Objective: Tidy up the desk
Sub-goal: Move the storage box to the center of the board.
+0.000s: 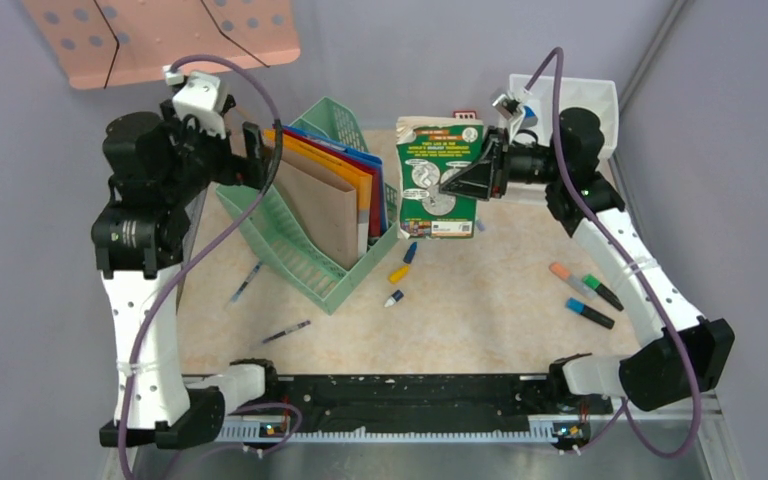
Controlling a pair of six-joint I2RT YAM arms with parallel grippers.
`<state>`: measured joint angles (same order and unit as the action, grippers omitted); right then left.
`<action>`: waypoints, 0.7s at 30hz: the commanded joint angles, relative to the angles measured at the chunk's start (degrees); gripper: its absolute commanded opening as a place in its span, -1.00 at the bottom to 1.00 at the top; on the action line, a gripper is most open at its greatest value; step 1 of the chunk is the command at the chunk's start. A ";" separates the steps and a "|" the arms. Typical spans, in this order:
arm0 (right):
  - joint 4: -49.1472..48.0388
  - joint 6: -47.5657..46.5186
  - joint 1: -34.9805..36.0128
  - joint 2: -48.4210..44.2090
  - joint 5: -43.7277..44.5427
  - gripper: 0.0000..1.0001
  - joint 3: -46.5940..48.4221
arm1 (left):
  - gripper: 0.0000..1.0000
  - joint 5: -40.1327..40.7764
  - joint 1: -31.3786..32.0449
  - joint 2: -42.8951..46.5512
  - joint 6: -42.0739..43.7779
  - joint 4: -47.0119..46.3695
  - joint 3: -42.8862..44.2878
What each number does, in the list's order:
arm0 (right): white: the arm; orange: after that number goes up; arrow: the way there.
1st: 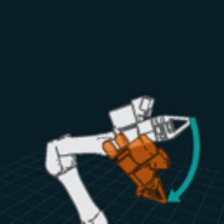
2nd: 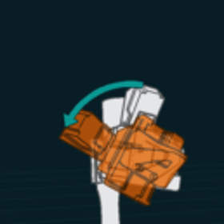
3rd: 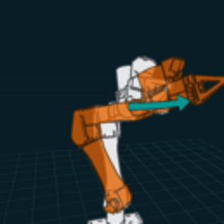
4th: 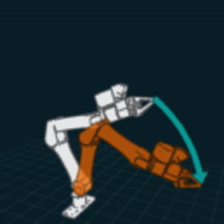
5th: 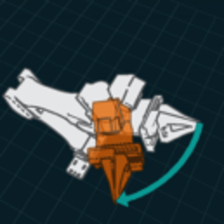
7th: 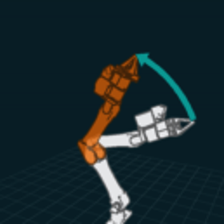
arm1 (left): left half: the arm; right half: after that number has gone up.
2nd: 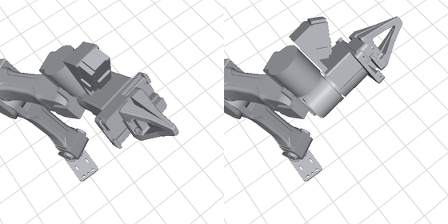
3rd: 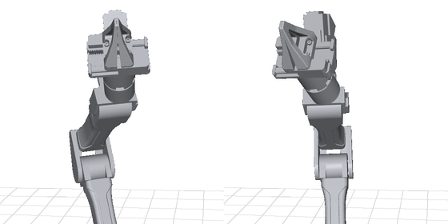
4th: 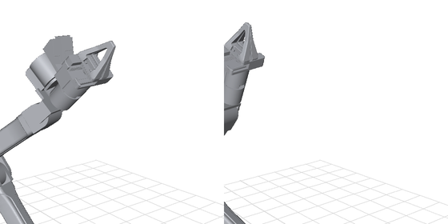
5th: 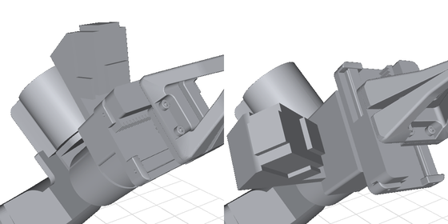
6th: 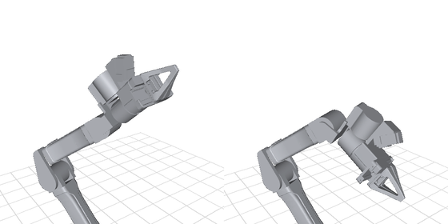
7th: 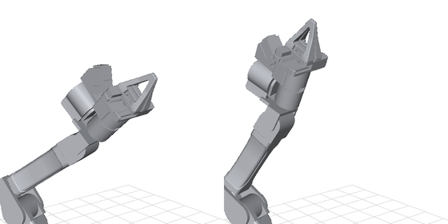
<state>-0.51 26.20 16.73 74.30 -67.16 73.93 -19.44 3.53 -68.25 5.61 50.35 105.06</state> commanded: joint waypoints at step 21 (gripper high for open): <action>12.78 -16.94 19.94 11.43 10.50 -1.00 18.10 | 0.35 5.21 -18.14 -14.90 18.23 5.14 -9.04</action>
<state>14.63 11.51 33.45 84.55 -58.72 87.11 -11.60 -14.48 -82.94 20.25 57.01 97.34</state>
